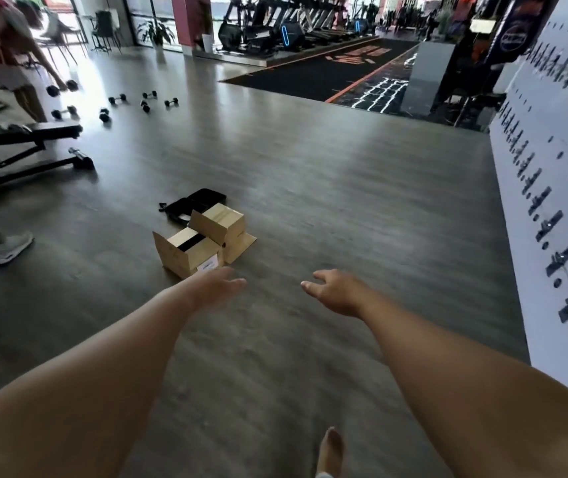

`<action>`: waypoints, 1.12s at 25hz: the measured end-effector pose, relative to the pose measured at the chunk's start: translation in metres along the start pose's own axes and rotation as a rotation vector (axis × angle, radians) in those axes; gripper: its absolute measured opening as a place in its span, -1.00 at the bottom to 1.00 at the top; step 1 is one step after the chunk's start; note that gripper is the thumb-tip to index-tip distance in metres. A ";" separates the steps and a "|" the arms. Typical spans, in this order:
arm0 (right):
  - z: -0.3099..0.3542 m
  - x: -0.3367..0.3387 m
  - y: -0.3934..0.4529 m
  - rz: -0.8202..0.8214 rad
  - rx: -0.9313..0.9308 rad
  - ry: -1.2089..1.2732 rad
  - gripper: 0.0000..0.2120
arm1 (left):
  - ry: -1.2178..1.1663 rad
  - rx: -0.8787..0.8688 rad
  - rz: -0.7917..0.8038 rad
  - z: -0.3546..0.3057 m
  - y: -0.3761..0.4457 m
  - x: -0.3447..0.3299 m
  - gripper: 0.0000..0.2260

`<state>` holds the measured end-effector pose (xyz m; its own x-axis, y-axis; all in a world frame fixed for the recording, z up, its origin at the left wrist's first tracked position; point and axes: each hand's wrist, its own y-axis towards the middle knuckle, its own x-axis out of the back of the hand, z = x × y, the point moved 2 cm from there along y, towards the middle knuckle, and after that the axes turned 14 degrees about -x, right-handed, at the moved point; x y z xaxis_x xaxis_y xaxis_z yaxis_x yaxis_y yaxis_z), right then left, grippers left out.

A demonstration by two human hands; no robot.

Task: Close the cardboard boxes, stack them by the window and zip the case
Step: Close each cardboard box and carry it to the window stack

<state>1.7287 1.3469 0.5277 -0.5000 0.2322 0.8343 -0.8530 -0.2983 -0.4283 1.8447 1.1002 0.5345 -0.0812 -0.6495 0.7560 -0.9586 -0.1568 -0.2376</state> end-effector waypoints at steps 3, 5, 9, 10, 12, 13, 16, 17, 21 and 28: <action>0.005 0.030 0.095 0.008 0.027 -0.011 -0.24 | 0.002 0.023 -0.010 -0.004 0.089 0.012 -0.62; 0.010 0.058 0.157 0.033 0.037 -0.018 -0.22 | 0.026 0.063 -0.021 -0.010 0.148 0.025 -0.58; 0.022 0.112 0.260 0.037 0.069 -0.076 -0.24 | 0.041 0.089 -0.002 -0.021 0.241 0.052 -0.60; 0.028 0.126 0.287 0.036 0.078 -0.076 -0.24 | 0.033 0.098 -0.016 -0.020 0.264 0.059 -0.60; 0.044 0.147 0.338 0.050 0.098 -0.078 -0.25 | -0.027 0.128 -0.026 -0.017 0.312 0.074 -0.58; 0.053 0.155 0.364 0.060 0.110 -0.088 -0.25 | -0.055 0.141 -0.027 -0.014 0.336 0.082 -0.58; 0.081 0.174 0.443 0.083 0.131 -0.104 -0.24 | -0.013 0.153 -0.041 0.007 0.410 0.109 -0.67; 0.091 0.179 0.465 0.085 0.134 -0.111 -0.24 | 0.013 0.156 -0.044 0.014 0.432 0.119 -0.69; 0.143 0.207 0.565 0.116 0.133 -0.153 -0.25 | 0.028 0.171 -0.028 0.044 0.528 0.166 -0.68; 0.221 0.249 0.713 0.160 0.186 -0.163 -0.24 | -0.004 0.221 -0.024 0.070 0.657 0.232 -0.47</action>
<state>1.0296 0.9879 0.5065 -0.5824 0.0218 0.8126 -0.7159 -0.4873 -0.5000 1.2152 0.7943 0.5108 -0.0577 -0.6464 0.7608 -0.8770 -0.3313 -0.3481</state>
